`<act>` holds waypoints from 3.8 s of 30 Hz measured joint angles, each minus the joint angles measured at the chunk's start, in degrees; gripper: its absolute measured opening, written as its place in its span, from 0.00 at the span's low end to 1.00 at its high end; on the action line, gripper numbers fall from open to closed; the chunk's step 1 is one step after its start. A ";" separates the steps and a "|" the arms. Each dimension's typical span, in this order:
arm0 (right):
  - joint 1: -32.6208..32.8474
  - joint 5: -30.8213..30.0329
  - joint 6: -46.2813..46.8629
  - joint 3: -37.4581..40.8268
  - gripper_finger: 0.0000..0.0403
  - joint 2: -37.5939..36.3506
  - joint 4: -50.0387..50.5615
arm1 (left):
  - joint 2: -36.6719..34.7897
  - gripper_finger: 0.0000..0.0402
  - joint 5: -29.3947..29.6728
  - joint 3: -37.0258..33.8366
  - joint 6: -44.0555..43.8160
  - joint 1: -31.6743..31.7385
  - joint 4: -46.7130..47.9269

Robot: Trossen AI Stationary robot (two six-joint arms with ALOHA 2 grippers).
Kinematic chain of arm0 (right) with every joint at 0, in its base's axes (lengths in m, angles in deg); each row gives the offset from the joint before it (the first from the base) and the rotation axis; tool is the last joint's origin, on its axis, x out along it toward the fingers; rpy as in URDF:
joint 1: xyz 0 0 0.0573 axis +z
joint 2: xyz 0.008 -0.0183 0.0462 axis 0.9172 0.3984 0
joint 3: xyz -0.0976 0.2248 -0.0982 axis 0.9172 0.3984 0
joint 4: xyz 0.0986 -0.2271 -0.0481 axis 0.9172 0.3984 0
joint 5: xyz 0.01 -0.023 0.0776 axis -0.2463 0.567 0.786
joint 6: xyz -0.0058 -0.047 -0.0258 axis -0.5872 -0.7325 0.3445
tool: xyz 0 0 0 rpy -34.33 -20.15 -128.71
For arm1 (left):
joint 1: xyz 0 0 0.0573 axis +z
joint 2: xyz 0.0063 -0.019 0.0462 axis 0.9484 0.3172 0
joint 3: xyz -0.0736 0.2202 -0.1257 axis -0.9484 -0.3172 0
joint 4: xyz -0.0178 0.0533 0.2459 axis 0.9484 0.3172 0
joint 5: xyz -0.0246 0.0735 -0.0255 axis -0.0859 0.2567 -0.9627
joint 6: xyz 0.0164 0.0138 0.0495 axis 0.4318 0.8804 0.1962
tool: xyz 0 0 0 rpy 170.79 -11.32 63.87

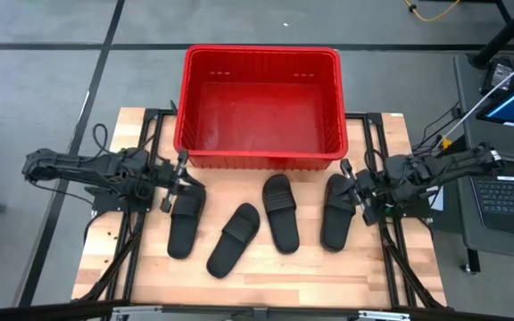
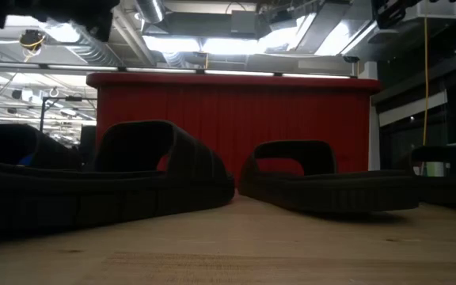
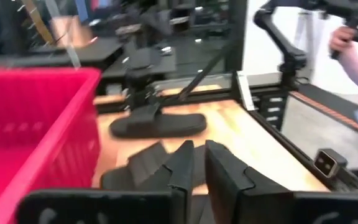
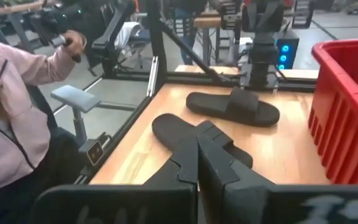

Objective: Pick and place slides into bin
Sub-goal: Put the black slide into the bin

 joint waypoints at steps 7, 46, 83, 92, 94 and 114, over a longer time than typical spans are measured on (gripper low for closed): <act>3.63 -4.28 0.23 0.00 0.01 0.44 -0.85 | 5.25 0.31 2.20 0.02 1.24 -1.73 -3.76; 25.88 -22.08 49.84 -36.32 0.01 40.43 61.34 | 20.52 0.35 30.40 16.37 -3.53 -23.49 11.72; 23.26 -23.84 59.65 -34.89 0.46 58.46 72.74 | 20.63 0.35 29.73 16.39 -4.38 -26.08 11.72; 23.00 -23.98 60.09 -34.88 0.43 66.31 74.05 | 20.61 0.35 29.75 16.39 -4.41 -26.08 11.72; 22.55 -23.97 60.65 -34.88 0.43 67.33 74.08 | 20.61 0.35 29.75 16.39 -4.41 -26.08 11.73; 15.93 -24.06 63.09 -34.88 0.43 74.56 76.98 | 20.61 0.35 29.75 16.39 -4.41 -26.08 11.72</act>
